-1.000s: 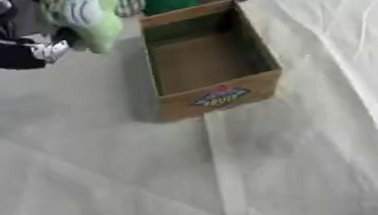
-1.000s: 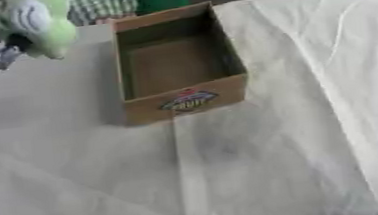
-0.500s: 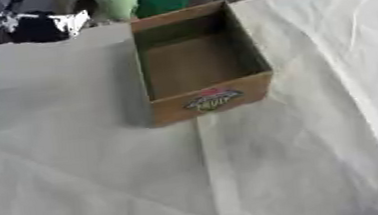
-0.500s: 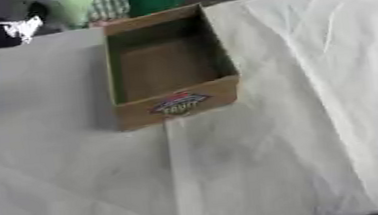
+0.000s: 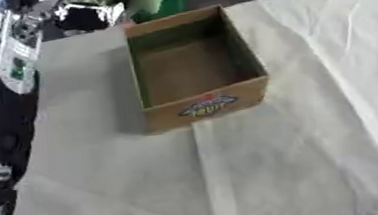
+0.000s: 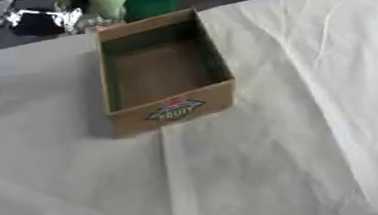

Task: Pick up objects on the table and place them in the box.

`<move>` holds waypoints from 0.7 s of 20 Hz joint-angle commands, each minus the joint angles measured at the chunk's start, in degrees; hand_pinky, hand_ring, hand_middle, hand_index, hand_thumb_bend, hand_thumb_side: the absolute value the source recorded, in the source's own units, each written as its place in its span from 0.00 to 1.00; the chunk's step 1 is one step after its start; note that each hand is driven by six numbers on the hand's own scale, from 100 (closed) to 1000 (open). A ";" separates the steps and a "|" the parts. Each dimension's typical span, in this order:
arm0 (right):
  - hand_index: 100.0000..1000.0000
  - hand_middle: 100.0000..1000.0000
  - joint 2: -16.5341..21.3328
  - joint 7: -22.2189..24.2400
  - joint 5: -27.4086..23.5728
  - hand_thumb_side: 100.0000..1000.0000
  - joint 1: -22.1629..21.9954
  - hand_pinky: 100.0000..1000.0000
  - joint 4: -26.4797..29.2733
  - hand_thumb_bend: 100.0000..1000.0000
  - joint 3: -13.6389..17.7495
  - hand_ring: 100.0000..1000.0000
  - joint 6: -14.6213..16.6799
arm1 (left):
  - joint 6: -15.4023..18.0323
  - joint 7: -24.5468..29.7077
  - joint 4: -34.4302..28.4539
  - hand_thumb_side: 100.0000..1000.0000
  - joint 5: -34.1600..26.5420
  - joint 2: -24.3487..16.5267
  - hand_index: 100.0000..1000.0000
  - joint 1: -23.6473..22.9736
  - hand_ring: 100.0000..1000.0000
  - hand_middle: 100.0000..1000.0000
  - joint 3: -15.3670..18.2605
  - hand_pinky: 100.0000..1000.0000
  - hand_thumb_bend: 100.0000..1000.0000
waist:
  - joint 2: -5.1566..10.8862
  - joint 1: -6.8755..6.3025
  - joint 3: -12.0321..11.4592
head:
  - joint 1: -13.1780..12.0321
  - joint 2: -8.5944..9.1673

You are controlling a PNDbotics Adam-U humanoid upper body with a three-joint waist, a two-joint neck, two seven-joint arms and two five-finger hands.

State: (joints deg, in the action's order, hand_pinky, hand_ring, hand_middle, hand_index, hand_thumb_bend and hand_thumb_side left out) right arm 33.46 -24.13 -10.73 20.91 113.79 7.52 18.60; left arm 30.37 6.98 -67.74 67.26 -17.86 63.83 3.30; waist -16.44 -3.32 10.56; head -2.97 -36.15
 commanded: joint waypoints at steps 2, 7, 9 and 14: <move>0.87 0.71 0.65 0.79 -1.11 0.46 1.50 0.82 0.80 0.00 -0.06 0.68 0.02 | 1.74 -0.84 4.84 0.48 5.28 0.52 0.57 2.28 0.46 0.36 0.58 0.46 0.00 | 0.96 0.03 0.71 | -1.06 0.83; 0.87 0.71 0.44 0.96 -1.71 0.46 1.97 0.82 0.80 0.00 0.00 0.68 -0.08 | 0.58 -2.08 8.94 0.63 8.99 1.50 0.54 2.55 0.46 0.36 0.96 0.46 0.00 | 1.22 -0.36 1.69 | -1.70 0.70; 0.87 0.71 0.36 0.96 -1.85 0.46 2.04 0.82 0.80 0.00 0.03 0.68 -0.11 | 0.68 -2.65 9.91 0.67 9.60 1.86 0.53 2.57 0.46 0.37 0.53 0.46 0.00 | 1.34 -0.49 2.11 | -1.88 0.65; 0.87 0.71 -0.03 1.07 -2.17 0.45 2.20 0.82 0.80 0.00 0.00 0.68 -0.29 | 1.24 -2.81 11.61 0.79 12.78 2.53 0.52 2.74 0.48 0.39 -0.06 0.44 0.00 | 1.69 -0.78 3.07 | -2.70 0.33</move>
State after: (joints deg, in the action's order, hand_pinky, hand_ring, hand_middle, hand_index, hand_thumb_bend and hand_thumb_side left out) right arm 32.49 -23.17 -12.53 22.23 113.79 7.07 18.35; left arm 31.50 4.44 -55.75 79.18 -14.89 64.84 3.31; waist -16.10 -4.46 13.55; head -5.34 -36.13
